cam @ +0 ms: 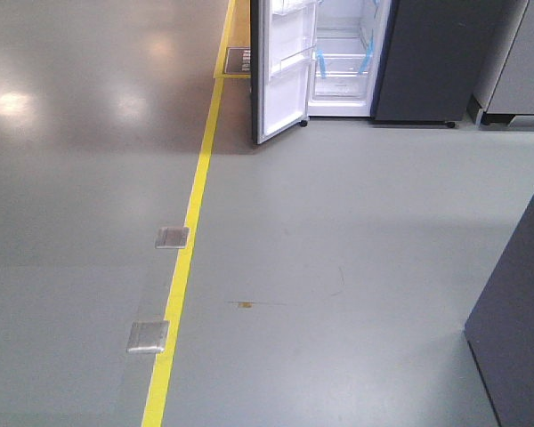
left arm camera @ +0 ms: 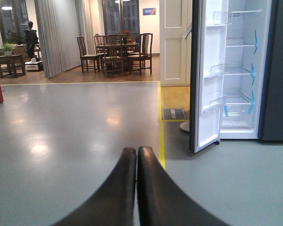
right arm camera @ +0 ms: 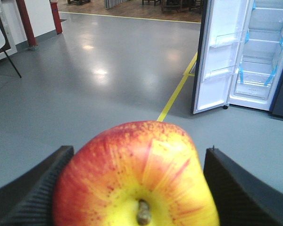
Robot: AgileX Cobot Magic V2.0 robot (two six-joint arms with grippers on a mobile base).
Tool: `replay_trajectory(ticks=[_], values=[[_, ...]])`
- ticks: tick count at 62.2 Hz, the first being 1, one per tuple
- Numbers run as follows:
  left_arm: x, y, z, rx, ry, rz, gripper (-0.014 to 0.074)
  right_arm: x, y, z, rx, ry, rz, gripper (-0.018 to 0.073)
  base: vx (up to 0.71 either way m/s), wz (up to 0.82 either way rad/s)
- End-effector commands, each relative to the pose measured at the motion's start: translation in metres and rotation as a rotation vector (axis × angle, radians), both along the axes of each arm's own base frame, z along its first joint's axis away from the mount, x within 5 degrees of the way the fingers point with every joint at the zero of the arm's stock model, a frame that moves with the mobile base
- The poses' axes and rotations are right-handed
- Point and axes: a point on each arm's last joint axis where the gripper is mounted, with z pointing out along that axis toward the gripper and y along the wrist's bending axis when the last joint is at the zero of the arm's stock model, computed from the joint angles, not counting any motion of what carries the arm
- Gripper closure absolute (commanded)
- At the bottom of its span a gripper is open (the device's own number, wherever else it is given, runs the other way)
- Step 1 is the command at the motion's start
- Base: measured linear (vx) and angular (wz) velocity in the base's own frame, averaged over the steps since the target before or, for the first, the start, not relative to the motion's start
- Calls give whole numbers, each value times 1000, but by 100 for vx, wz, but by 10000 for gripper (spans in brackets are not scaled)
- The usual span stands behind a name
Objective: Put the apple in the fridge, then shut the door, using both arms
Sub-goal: 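Drive toward the open white refrigerator carrying the apple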
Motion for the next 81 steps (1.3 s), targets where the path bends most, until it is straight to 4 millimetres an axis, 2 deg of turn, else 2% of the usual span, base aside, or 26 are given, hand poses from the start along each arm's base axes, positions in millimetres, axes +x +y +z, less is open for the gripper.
replay_trajectory(ticks=[1,81], values=[[-1,1,0,-8,-64,8,603,2,-1,13,33,-83,-15,566,32,-6],[-1,1,0,-8,-64,8,603,2,-1,13,33,-83,-15,566,33,-2]])
